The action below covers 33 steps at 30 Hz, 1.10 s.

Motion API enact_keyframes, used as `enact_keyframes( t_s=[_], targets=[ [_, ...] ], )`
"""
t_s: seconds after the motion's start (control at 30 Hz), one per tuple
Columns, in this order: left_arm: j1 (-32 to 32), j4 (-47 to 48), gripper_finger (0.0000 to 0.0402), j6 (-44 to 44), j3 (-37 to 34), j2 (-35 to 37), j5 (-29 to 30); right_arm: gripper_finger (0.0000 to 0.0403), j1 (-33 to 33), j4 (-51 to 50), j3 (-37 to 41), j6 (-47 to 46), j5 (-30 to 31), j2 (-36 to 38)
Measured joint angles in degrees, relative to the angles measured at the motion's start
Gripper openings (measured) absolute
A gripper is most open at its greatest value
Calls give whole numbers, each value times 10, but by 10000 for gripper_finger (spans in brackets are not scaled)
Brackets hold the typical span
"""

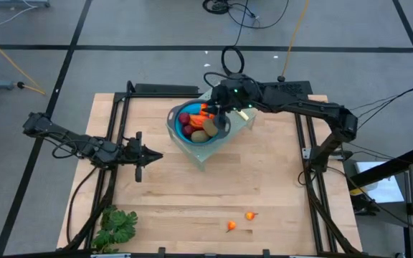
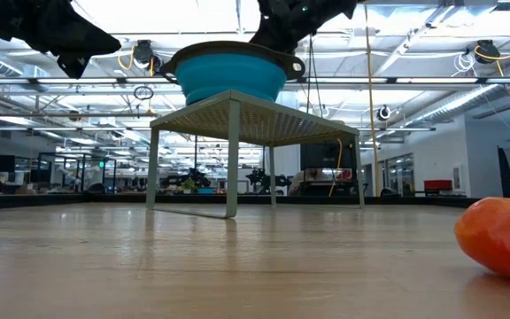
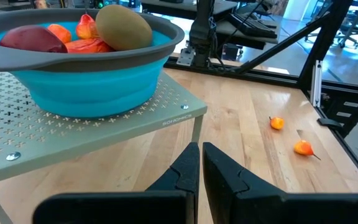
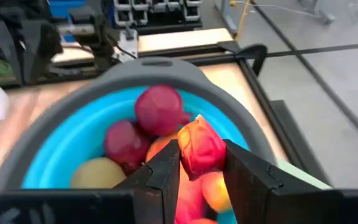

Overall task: Pick & Place Fruit
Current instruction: Put the peach into the collapsible colander on the shelf

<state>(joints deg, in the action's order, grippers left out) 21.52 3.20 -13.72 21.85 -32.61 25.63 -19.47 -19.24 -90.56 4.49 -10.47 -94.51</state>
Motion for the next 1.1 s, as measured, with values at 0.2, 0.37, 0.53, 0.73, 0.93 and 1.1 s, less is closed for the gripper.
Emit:
enact_keyframes(
  t_s=[0.2,0.37,0.53,0.73,0.93,1.1],
  targets=[
    [0,0,19,2,0,0,0,103,0,-2,-8,-23,-26,-20],
    [0,0,19,5,0,0,0,103,-4,-15,-8,-23,-33,-20],
    [0,0,19,5,0,0,0,103,-10,-36,-8,-44,-34,-20],
    [0,0,19,5,0,0,0,103,-13,-41,-8,-55,-32,-20],
    [0,0,19,5,0,0,0,103,-13,-44,-8,-70,-33,-20],
    [0,0,19,5,0,0,0,103,-14,-52,-8,-69,-33,-20]
  ],
)
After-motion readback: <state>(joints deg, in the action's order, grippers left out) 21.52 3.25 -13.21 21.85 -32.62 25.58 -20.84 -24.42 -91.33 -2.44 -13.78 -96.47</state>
